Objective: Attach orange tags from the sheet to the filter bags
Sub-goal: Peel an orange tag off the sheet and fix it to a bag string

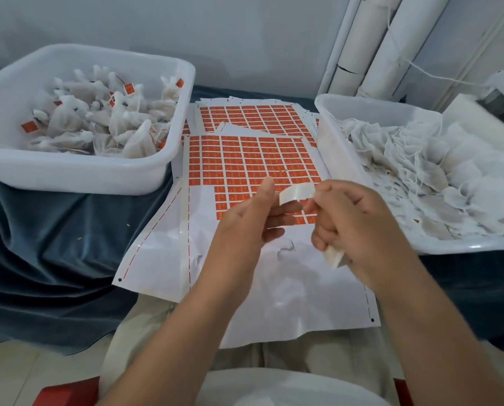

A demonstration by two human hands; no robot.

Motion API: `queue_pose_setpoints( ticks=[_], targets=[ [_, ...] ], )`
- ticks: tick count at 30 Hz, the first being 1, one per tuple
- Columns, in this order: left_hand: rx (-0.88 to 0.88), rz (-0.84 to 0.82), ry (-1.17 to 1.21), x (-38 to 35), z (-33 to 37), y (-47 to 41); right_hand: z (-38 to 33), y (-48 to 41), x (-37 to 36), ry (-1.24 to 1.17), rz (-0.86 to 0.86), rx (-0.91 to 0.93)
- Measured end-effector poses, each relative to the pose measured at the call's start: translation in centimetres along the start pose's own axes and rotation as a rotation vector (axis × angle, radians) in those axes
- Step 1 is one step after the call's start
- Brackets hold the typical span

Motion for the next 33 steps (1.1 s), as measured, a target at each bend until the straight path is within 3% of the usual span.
queue_pose_setpoints(
  ticks=[5, 9, 14, 19, 22, 24, 26, 29, 33],
  targets=[
    [-0.082, 0.077, 0.054, 0.4, 0.2, 1.1, 2.0, 0.0, -0.8, -0.064, -0.016, -0.015],
    [-0.132, 0.196, 0.055, 1.5, 0.7, 0.9, 3.4, -0.7, -1.6, -0.227, -0.053, -0.156],
    [-0.104, 0.275, 0.051, 2.3, 0.7, 0.3, 4.9, -0.4, -1.5, 0.123, 0.014, -0.115],
    [-0.11, 0.223, 0.007, 1.8, 0.2, 0.1, 4.2, 0.2, -1.6, 0.319, -0.096, 0.061],
    [-0.143, 0.227, -0.017, 1.8, 0.0, -0.1, 3.6, -0.1, -0.8, 0.962, -0.141, 0.225],
    [-0.153, 0.232, -0.029, 1.7, -0.1, -0.3, 3.1, -0.2, 0.0, 1.19, -0.144, 0.279],
    [-0.12, 0.222, 0.0, 1.3, -0.6, -0.4, 2.2, -0.3, 0.8, 1.155, -0.071, 0.337],
    [-0.065, 0.195, 0.04, 0.0, -1.8, 0.1, 1.0, 0.4, 1.0, 0.873, 0.039, 0.374],
    [-0.212, 0.197, -0.01, -2.0, -2.4, 2.0, 0.3, 2.0, -1.4, 0.572, 0.078, 0.384]
  ],
)
Point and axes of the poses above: each hand's wrist, its own y-axis away from the middle knuckle, its own x-axis out of the back of the hand, z = x × y, the point moved 5 cm from there along -y, towards the middle knuckle, and after that the axes turned 7 degrees about z, right-handed, at the moved point
